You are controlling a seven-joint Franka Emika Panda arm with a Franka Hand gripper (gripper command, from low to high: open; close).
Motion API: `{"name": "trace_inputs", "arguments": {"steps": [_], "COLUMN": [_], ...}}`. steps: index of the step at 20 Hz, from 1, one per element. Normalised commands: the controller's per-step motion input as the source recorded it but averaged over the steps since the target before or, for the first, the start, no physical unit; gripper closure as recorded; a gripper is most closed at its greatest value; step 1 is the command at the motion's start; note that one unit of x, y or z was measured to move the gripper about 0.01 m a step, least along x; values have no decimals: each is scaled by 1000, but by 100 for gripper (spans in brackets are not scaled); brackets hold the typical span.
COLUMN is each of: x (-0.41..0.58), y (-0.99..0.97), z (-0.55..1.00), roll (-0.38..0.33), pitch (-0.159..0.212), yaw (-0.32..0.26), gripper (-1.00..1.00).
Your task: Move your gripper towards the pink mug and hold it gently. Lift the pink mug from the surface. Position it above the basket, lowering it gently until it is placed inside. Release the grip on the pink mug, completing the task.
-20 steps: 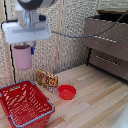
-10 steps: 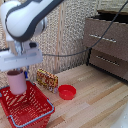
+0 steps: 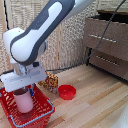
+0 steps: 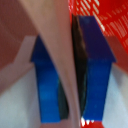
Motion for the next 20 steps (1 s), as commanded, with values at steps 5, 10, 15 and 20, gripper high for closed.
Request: {"name": "trace_inputs", "arguments": {"steps": [5,10,15,20], "x": [14,0,0,50], "y": [-43,0,0,-137], "z": [-205,-15,214,494], "roll": [0,0,0,0], "pitch": [-148,-163,-88,-57], "yaw": [58,7,-8,-26], "gripper": [100,-100,-100,-100]}}
